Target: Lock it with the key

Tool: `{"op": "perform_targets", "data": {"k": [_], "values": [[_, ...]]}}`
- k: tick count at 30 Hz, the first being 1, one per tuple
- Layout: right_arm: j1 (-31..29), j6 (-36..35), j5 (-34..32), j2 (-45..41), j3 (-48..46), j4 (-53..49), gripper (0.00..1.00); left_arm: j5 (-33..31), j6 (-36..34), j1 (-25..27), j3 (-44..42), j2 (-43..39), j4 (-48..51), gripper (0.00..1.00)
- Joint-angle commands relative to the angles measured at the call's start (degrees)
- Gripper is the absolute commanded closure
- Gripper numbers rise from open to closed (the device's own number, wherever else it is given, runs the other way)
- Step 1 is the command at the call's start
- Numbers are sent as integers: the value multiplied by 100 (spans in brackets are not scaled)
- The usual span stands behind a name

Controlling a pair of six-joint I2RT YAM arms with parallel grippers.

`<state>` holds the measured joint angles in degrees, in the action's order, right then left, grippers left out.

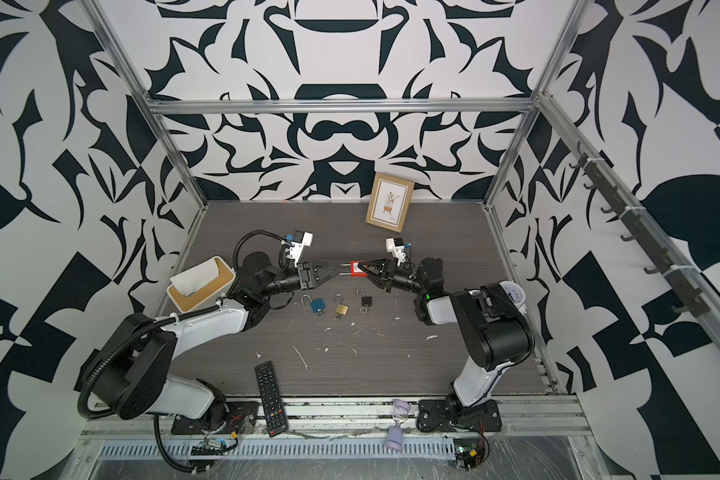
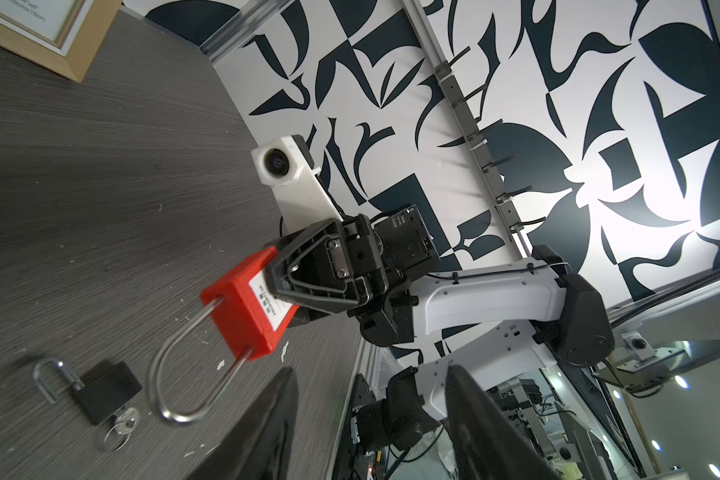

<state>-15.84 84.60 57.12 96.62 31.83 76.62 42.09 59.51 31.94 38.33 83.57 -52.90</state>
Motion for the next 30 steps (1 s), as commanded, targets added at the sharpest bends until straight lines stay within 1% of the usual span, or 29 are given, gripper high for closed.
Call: {"op": "perform_targets", "data": {"k": [1, 4, 7, 10, 12, 15, 19, 26, 30], "values": [[45, 22, 21, -288, -25, 477, 100, 44, -328, -28, 71, -138, 342, 40], [107, 31, 79, -319, -79, 485, 100, -206, -699, -187, -25, -559, 1066, 38], [107, 31, 81, -349, -89, 486, 100, -565, -1199, -321, 12, -956, 2033, 34], [102, 13, 47, -430, -86, 494, 100, -688, -1598, -315, 197, -1009, 2698, 30], [98, -18, 36, -513, -82, 493, 100, -681, -1641, -317, 278, -1010, 2899, 30], [68, -23, 36, -630, -72, 494, 100, -692, -1671, -317, 306, -987, 2944, 29], [-95, -22, 1, -612, -28, 502, 100, -619, -1594, -259, 403, -780, 2753, 26], [-236, -75, -127, -630, 4, 507, 100, -611, -1571, 71, 680, -488, 2654, 27], [-312, -69, -137, -680, 25, 489, 100, -561, -1406, 142, 680, -315, 2433, 27]]}}
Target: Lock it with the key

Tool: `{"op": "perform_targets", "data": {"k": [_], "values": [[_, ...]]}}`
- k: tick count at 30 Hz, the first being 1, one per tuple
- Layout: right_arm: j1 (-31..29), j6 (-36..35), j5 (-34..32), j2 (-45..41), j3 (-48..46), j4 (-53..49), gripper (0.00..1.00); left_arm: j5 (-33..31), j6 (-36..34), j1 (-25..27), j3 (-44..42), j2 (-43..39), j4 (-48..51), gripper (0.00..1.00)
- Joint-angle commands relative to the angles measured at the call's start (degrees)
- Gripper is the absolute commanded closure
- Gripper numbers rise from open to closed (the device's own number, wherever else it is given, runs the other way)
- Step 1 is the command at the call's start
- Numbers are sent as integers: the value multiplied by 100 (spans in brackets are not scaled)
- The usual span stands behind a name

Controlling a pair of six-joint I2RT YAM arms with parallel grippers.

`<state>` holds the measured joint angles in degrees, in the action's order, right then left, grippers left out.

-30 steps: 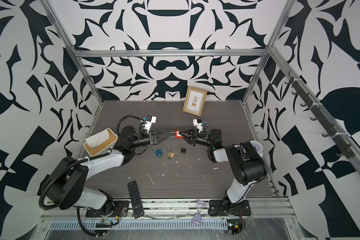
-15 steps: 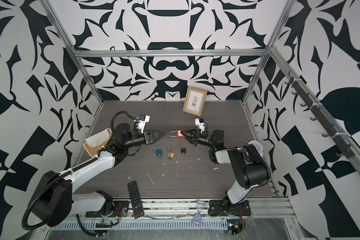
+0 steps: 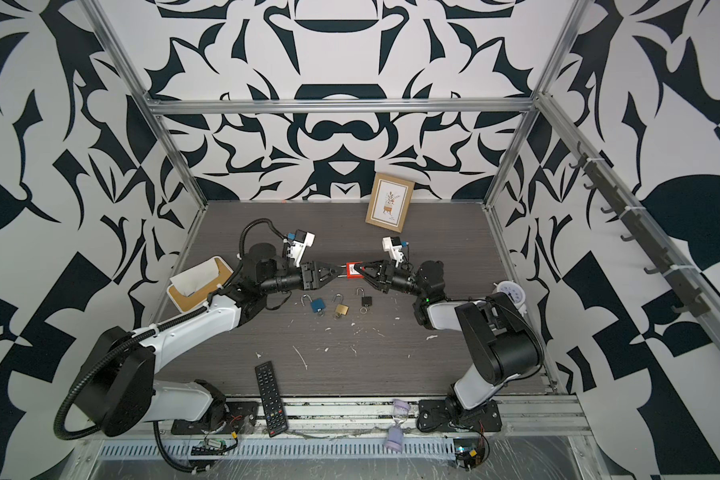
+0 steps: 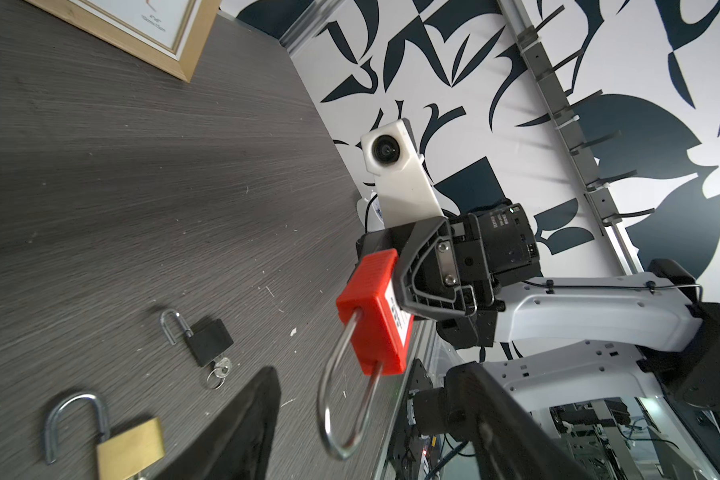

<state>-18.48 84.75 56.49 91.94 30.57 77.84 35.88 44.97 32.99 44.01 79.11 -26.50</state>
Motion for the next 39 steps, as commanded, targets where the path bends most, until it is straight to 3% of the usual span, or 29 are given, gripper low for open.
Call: {"op": "perform_targets", "data": {"k": [1, 17, 29, 36, 39], "values": [[-66, -86, -83, -204, 152, 371, 100, 84, 111, 52, 117, 177, -304, 27], [-191, -29, -170, -233, 143, 372, 100, 128, 301, 165, 309, 519, -653, 37], [-222, -11, -189, -285, 169, 341, 100, 232, 508, 243, 356, 694, -988, 52], [-227, -490, -309, -489, 110, -236, 100, 351, 607, 252, 380, 754, -1138, 68], [-242, -546, -301, -528, 118, -321, 100, 369, 617, 251, 380, 754, -1145, 70]]}}
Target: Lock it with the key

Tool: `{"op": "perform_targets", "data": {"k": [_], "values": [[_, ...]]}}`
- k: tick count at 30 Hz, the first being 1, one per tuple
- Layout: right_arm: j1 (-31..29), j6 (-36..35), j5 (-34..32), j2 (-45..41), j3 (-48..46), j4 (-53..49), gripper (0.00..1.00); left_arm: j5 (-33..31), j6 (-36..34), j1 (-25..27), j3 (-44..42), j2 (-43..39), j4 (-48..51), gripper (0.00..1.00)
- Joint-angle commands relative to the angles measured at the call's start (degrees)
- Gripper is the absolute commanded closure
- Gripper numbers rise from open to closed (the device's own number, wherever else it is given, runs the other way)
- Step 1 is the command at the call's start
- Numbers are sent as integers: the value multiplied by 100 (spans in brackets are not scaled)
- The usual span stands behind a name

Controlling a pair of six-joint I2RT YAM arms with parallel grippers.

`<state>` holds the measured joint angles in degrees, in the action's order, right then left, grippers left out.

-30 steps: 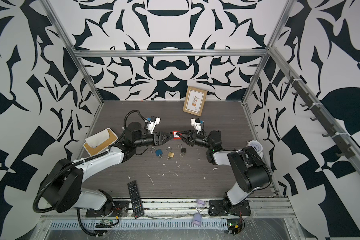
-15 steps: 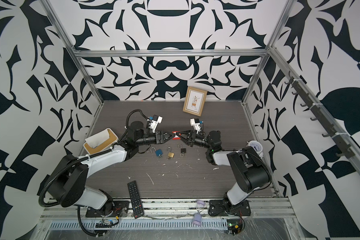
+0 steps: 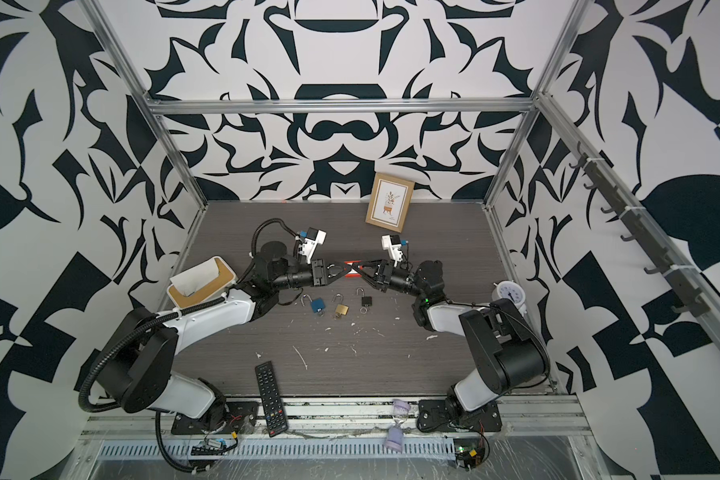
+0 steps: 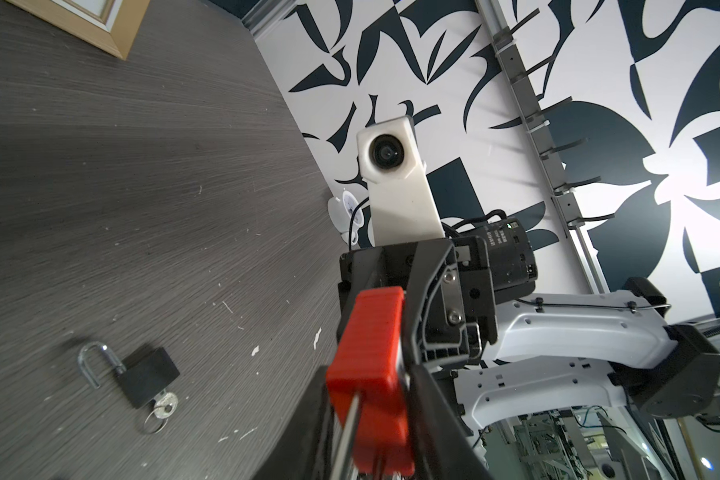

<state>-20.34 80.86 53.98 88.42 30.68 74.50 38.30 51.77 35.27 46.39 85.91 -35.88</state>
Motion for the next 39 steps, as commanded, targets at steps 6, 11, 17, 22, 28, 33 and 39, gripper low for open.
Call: {"op": "perform_targets", "data": {"k": [6, 11, 17, 22, 28, 33, 39], "values": [[-102, -217, -36, -174, 110, -27, 100, 238, 60, 42, 186, 149, -351, 77], [-103, -349, -4, -218, 108, -207, 92, 377, 238, 53, 204, 229, -541, 95], [-43, -683, 52, -383, 141, -727, 79, 448, 407, 33, 36, 219, -770, 100], [164, -776, 35, -493, 79, -898, 67, 450, 422, -17, -62, 148, -764, 100], [309, -720, 34, -599, 52, -918, 59, 476, 431, -28, -86, 162, -798, 100], [302, -697, 34, -649, 74, -923, 66, 489, 477, -24, -93, 237, -871, 100], [302, -570, 72, -558, 77, -740, 83, 538, 551, -29, -51, 355, -987, 100]]}}
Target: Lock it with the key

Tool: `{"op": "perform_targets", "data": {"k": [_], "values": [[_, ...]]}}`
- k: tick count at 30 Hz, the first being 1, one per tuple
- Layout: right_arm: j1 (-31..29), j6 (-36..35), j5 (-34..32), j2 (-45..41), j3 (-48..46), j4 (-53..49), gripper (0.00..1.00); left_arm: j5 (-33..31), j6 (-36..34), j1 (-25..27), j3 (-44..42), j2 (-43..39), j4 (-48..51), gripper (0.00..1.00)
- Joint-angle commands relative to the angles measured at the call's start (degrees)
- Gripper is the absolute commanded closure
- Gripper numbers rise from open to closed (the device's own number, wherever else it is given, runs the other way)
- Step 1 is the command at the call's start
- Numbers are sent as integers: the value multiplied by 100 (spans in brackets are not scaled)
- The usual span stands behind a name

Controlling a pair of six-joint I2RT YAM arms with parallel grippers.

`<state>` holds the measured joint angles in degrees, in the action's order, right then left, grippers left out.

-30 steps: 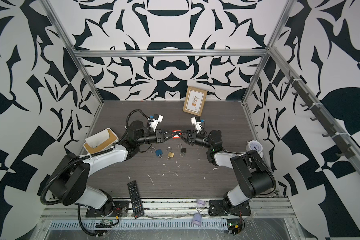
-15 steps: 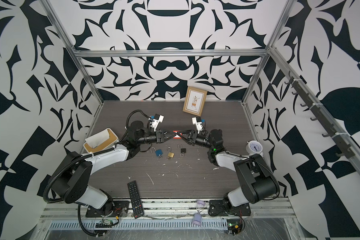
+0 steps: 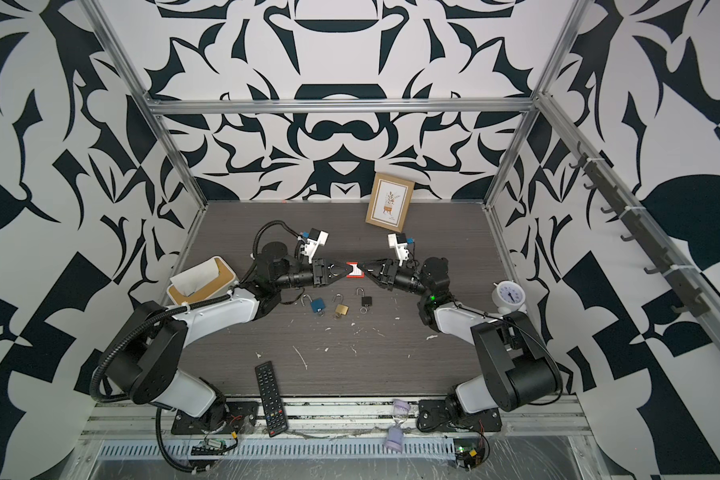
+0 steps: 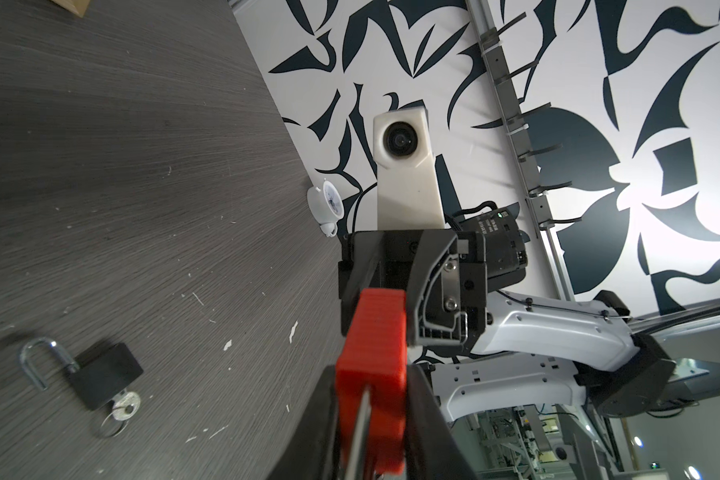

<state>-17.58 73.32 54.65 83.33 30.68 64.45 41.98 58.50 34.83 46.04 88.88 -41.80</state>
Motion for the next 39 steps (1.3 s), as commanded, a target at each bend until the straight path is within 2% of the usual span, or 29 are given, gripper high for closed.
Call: {"op": "perform_targets", "data": {"k": [1, 3, 6, 16, 29, 39], "values": [[33, 219, -2, -32, 64, 301, 86, 171, -114, 15, 2, 64, -398, 100], [17, 294, -20, -1, 44, 435, 90, 171, -97, 16, 34, 92, -399, 100], [22, 350, -38, 25, 18, 539, 94, 178, -65, 15, 72, 129, -419, 88], [18, 367, -60, 61, -30, 632, 95, 179, -25, 16, 109, 178, -443, 65], [-7, 280, -25, 79, -53, 598, 95, 232, 57, 41, 168, 301, -536, 62], [-70, 74, -7, 0, -53, 356, 95, 247, 165, 51, 195, 414, -692, 66]]}}
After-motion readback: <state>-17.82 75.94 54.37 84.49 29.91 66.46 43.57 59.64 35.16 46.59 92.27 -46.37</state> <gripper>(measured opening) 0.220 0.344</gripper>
